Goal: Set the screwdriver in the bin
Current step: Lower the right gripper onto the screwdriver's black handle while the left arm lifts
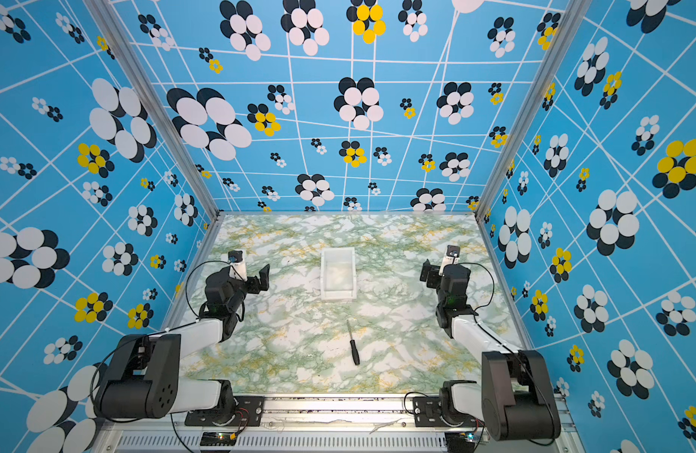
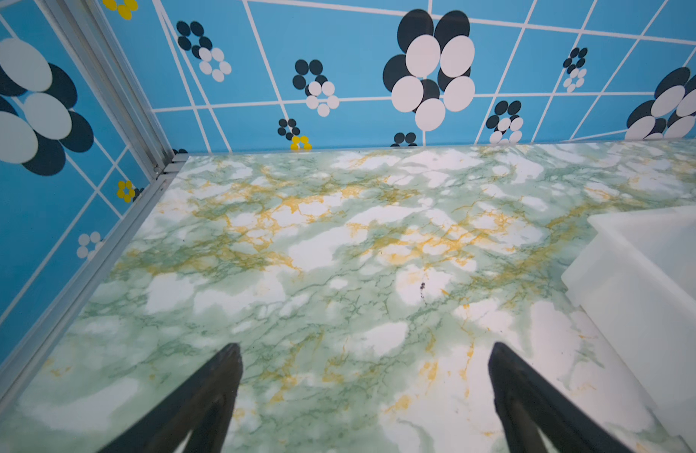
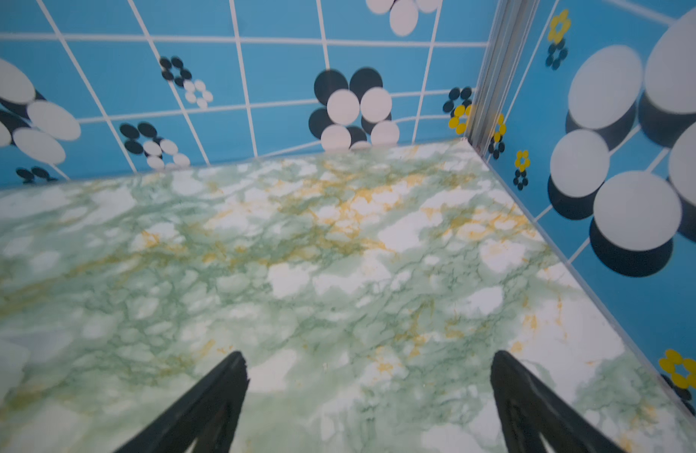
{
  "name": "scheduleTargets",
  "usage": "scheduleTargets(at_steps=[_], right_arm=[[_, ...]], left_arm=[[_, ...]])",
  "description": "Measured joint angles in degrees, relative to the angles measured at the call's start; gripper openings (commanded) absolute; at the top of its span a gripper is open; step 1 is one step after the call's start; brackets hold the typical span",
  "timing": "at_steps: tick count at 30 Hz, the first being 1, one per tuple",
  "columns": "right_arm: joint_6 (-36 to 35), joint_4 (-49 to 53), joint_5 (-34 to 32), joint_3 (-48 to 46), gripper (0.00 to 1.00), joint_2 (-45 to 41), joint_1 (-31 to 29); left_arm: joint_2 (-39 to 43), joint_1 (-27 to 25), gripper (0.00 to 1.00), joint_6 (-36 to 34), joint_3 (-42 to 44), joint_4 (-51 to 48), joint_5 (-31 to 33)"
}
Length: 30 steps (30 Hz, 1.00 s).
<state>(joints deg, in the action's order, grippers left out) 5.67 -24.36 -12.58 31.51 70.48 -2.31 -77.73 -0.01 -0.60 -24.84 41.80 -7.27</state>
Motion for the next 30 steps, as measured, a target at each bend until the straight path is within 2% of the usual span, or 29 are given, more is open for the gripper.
scheduleTargets(at_steps=[4, 6, 10, 13, 15, 20, 26, 30], right_arm=[[10.9, 20.1, -0.2, 12.3, 0.99, -4.2, -0.1], [14.4, 28.0, 3.1, 16.4, 0.99, -6.0, -0.1], [20.8, 32.1, 13.4, 14.3, 0.99, -11.7, -0.3], [23.4, 37.8, 16.0, 13.2, 0.99, -11.4, -2.3], [23.5, 42.0, 15.1, 13.4, 0.97, -10.3, -7.3], [23.3, 52.0, 13.4, 16.0, 0.79, -7.6, -21.3], [26.2, 58.7, 11.4, 16.5, 0.71, -6.2, -33.8], [29.2, 61.3, 9.7, 16.5, 0.62, -3.7, -42.9]], left_arm=[[2.4, -0.1, 0.99, -2.7, -4.9, -14.0, -1.4], [4.5, -0.1, 0.99, -4.5, -6.6, -21.9, -2.3], [8.2, -0.1, 0.99, -6.9, -13.7, -38.9, -4.0], [10.7, -0.1, 0.99, -9.3, -18.6, -48.7, -5.9], [12.4, -0.2, 0.99, -11.3, -20.8, -54.6, -7.3], [14.2, -1.5, 0.99, -15.5, -25.9, -69.2, -9.3], [14.4, -2.0, 0.99, -15.9, -29.7, -77.5, -9.3], [14.4, -2.0, 0.99, -14.8, -31.9, -80.2, -10.3]])
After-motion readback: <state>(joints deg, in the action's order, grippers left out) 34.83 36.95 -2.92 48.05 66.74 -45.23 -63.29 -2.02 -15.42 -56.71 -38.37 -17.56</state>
